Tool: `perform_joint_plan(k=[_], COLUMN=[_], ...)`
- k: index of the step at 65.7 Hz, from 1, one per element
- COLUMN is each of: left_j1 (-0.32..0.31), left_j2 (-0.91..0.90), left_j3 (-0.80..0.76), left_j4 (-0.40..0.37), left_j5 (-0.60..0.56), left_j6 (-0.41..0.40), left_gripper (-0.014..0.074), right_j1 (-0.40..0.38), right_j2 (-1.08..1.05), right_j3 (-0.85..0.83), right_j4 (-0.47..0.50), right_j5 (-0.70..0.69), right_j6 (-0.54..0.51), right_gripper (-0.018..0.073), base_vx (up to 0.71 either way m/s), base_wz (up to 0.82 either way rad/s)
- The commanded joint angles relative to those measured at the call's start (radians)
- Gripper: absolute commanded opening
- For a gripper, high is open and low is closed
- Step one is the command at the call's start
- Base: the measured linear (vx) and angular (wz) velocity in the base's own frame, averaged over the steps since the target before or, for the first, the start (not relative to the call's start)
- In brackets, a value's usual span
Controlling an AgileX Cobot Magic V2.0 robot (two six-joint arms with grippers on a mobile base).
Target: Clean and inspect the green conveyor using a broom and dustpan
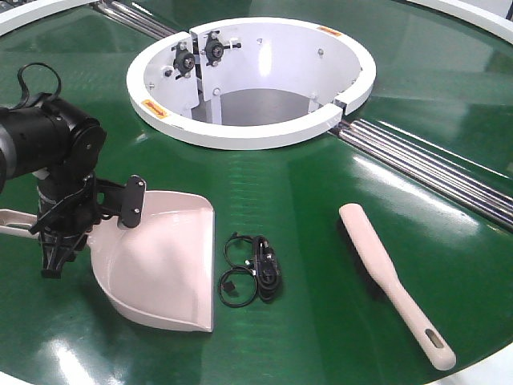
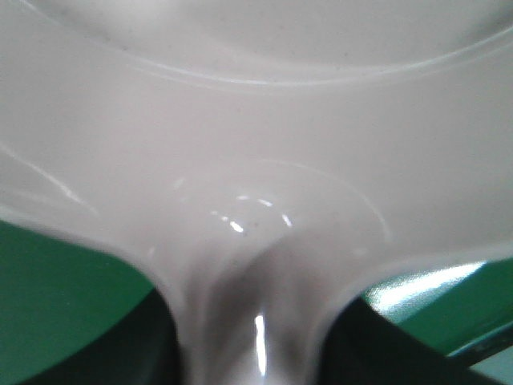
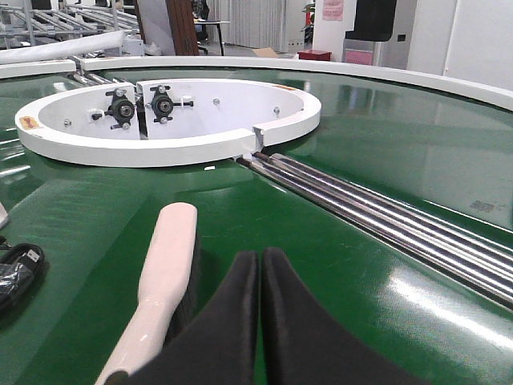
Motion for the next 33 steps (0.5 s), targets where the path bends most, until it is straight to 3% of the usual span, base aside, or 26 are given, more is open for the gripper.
perform_joint_plan(k=[1, 18, 26, 33], left_j1=[-0.006, -0.006, -0.006, -0.006], left_j2=[-0.041, -0.041, -0.041, -0.041], left_j3=[-0.030, -0.030, -0.030, -0.030], left_j4=[0.035, 0.035, 0.035, 0.035], left_j5=[0.040, 0.040, 0.040, 0.040], left_j6=[-0.005, -0.005, -0.005, -0.005], left_gripper=[-0.0006, -0.0006, -0.0006, -0.0006], right_j1=[-0.003, -0.003, -0.003, -0.003], right_j2=[-0.011, -0.010, 0.027, 0.121], right_j3=[0.003, -0.021, -0.145, -0.282], right_j4=[-0.007, -0.004, -0.003, 0.004], right_j5=[-0.074, -0.232, -0.160, -0.014], right_j6=[-0.001, 0.014, 0.036, 0.056], right_gripper=[-0.0009, -0.0009, -0.0009, -0.0009], base_vx=[0.00, 0.00, 0.00, 0.00], base_wz=[0.00, 0.00, 0.00, 0.00])
